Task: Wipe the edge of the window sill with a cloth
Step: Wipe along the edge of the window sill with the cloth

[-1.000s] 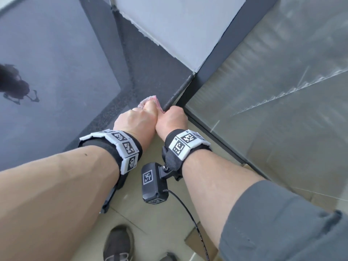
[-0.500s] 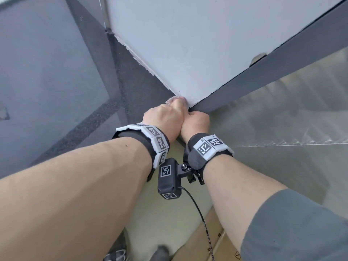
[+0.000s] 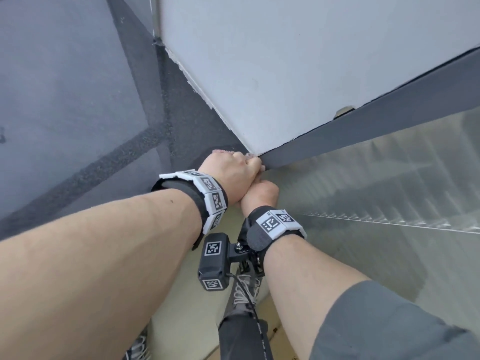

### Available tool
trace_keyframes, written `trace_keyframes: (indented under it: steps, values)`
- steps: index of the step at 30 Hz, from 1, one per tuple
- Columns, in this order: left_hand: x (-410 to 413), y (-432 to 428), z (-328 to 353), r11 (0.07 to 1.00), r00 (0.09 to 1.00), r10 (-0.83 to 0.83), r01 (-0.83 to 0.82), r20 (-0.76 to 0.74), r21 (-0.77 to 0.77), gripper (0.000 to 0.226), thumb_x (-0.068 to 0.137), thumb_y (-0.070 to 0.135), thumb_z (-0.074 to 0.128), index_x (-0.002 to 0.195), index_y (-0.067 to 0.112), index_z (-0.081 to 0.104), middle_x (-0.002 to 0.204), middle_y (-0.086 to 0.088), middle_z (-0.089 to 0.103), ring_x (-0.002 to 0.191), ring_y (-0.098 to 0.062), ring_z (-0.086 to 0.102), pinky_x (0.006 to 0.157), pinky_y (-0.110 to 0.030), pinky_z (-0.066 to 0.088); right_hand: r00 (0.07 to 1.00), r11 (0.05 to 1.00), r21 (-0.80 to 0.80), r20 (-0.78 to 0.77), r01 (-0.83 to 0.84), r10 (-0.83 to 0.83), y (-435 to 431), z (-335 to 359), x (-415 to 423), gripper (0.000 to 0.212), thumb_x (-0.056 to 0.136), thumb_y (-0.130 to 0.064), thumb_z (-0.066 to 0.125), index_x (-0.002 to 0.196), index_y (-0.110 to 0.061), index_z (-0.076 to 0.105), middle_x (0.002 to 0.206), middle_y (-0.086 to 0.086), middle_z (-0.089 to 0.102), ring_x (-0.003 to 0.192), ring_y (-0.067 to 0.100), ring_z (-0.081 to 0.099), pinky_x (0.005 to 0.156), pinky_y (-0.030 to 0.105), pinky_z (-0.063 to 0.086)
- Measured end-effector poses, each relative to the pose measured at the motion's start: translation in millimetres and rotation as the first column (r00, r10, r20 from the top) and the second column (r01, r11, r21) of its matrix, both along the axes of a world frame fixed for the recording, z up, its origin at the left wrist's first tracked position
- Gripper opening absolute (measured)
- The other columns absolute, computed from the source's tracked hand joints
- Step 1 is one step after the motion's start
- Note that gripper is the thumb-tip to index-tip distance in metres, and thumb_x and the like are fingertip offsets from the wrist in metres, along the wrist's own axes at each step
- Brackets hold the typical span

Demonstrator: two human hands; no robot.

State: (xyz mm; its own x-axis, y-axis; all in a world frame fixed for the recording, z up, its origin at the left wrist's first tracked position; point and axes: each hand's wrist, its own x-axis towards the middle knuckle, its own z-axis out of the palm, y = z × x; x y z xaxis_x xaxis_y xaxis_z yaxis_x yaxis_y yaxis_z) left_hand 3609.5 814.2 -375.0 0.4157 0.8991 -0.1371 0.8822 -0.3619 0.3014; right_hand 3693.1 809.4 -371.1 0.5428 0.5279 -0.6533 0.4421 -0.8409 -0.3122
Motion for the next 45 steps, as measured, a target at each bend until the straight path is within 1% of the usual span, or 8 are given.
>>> trace_keyframes:
  steps: [7,13,16,25,31,37,43,45]
  values:
    - [-40,-67,-12,0.860,0.866,0.456,-0.368,0.207,-0.354,0.026,0.088,0.023,0.045,0.112,0.015,0.042,0.101,-0.002,0.065,0.087,-0.030,0.065,0.062,-0.036,0.042,0.964,0.948,0.178,0.020,-0.264,0.265,-22,-4,-46,0.017,0.091,-0.031,0.055,0.092,-0.017,0.065,0.097,0.001,0.070,0.088,0.021,0.063,0.070,0.022,0.041]
    - [-91,-80,-13,0.395,0.394,0.895,-0.475,0.211,-0.786,0.014,0.077,0.026,0.053,0.087,0.021,0.043,0.082,0.000,0.059,0.076,-0.027,0.057,0.062,-0.036,0.041,0.881,0.833,0.316,0.023,-0.454,0.472,-18,8,-117,0.028,0.079,-0.036,0.072,0.073,-0.022,0.048,0.075,-0.011,0.061,0.067,-0.002,0.055,0.056,-0.001,0.034]
    - [-118,-90,-13,0.309,0.178,0.950,-0.422,0.257,-0.852,0.005,0.077,0.019,0.056,0.078,0.024,0.055,0.077,0.001,0.066,0.072,-0.021,0.061,0.061,-0.031,0.047,0.747,0.700,0.305,0.061,-0.646,0.662,-20,9,-151,0.024,0.083,-0.032,0.068,0.074,-0.019,0.049,0.089,-0.003,0.064,0.084,0.014,0.060,0.076,0.020,0.043]
    - [-211,-103,-19,0.339,0.152,0.941,-0.454,0.303,-0.824,0.015,0.085,0.008,0.054,0.073,0.016,0.058,0.068,0.001,0.064,0.060,-0.017,0.055,0.053,-0.023,0.044,0.472,0.446,0.225,0.079,-0.866,0.878,-37,17,-241,0.006,0.087,-0.030,0.058,0.089,-0.025,0.055,0.103,-0.001,0.061,0.098,0.018,0.055,0.083,0.028,0.038]
    - [-274,-111,-27,0.180,-0.124,0.959,-0.421,0.253,-0.889,0.031,0.085,0.030,0.060,0.059,0.013,0.066,0.057,-0.003,0.065,0.054,-0.018,0.051,0.058,-0.038,0.049,0.496,0.475,0.166,0.117,-0.864,0.860,-40,20,-298,0.033,0.086,-0.015,0.049,0.119,-0.017,0.053,0.123,0.005,0.044,0.102,0.027,0.054,0.088,0.028,0.036]
    - [-312,-118,-19,0.170,-0.352,0.885,-0.366,0.305,-0.915,0.030,0.080,0.033,0.064,0.072,0.004,0.070,0.078,-0.024,0.071,0.072,-0.032,0.066,0.077,-0.055,0.055,0.379,0.352,0.157,0.206,-0.923,0.902,-31,20,-348,0.007,0.087,-0.014,0.050,0.092,-0.013,0.055,0.109,0.009,0.051,0.085,0.024,0.048,0.073,0.027,0.031]
    - [-348,-118,-11,0.179,-0.151,0.944,-0.510,0.293,-0.841,0.029,0.077,0.004,0.055,0.049,0.014,0.053,0.050,-0.002,0.059,0.045,-0.015,0.045,0.042,-0.021,0.038,0.057,-0.032,0.220,0.388,-0.975,0.920,-36,23,-399,0.008,0.084,-0.006,0.052,0.090,-0.005,0.057,0.105,0.013,0.049,0.098,0.031,0.049,0.077,0.035,0.037]
    - [-367,-114,-10,0.169,-0.273,0.912,-0.427,0.305,-0.888,0.029,0.077,-0.005,0.056,0.055,0.013,0.057,0.048,0.000,0.056,0.043,-0.013,0.046,0.039,-0.017,0.038,-0.017,-0.118,0.243,0.381,-0.963,0.925,-35,22,-418,0.007,0.084,-0.005,0.053,0.090,-0.005,0.057,0.104,0.013,0.049,0.103,0.030,0.047,0.080,0.033,0.036]
